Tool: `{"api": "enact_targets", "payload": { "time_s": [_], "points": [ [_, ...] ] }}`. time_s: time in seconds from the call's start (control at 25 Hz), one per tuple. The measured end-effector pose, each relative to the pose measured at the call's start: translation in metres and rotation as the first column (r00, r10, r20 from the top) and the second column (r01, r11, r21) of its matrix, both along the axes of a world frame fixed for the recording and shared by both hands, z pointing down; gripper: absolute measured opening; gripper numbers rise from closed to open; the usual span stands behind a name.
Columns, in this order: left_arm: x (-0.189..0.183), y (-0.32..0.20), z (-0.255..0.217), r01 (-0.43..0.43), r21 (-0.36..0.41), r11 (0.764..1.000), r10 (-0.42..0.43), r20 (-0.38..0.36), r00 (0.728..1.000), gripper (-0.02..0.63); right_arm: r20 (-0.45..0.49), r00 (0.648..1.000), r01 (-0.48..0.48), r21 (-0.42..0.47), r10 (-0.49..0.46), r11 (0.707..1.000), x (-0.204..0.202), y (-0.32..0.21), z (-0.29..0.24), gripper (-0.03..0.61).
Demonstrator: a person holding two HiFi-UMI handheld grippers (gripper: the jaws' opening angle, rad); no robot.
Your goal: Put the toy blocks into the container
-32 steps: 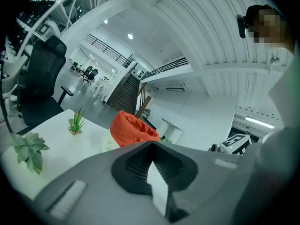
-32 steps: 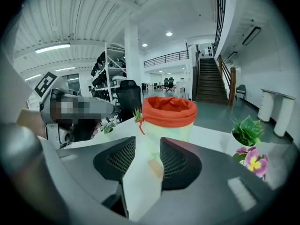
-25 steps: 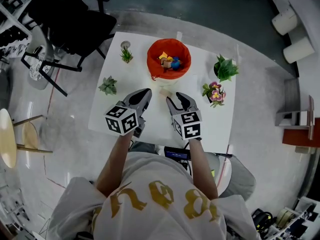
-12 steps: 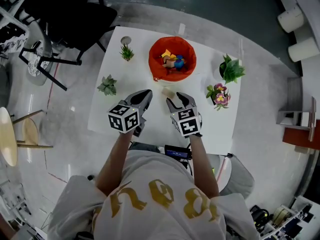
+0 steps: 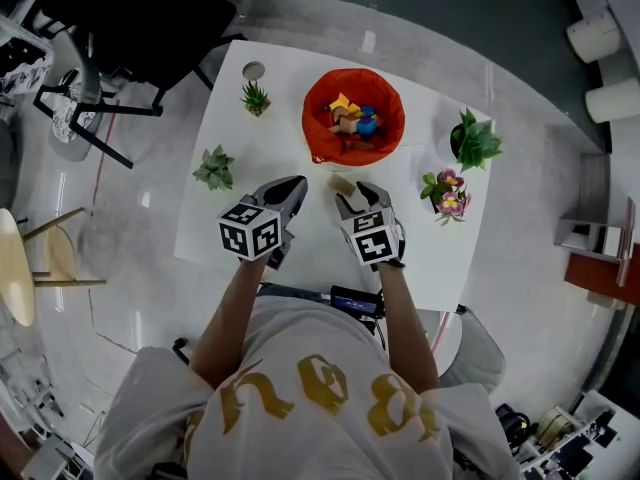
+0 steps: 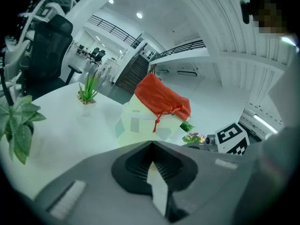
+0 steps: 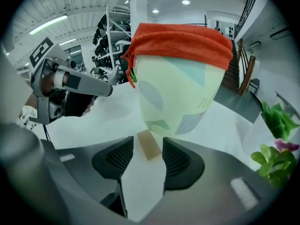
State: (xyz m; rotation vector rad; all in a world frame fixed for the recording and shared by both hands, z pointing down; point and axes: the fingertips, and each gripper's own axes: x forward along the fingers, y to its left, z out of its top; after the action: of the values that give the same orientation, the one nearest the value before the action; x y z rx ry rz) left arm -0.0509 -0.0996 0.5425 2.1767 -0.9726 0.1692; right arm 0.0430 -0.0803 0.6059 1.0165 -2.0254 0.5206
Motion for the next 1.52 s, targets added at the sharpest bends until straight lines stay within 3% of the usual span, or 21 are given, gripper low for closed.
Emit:
{"api": "enact_targets", "payload": {
  "time_s": [0.36,1.52],
  "points": [
    [0.002,-0.007,0.012,-0.018,-0.032,0.999,0.018,-0.004,1.0,0.0,-0.083,0.996,0.022,-0.051,-0.026,0.998,0.003,-0.004,0.029,0.221],
    [0.005,-0.01,0.018,-0.03,-0.055,0.998,0.028,-0.021,0.999,0.0,-0.063,0.996,0.058,-0.094,-0.064,0.994,-0.002,-0.002,0.041,0.169]
  ]
}}
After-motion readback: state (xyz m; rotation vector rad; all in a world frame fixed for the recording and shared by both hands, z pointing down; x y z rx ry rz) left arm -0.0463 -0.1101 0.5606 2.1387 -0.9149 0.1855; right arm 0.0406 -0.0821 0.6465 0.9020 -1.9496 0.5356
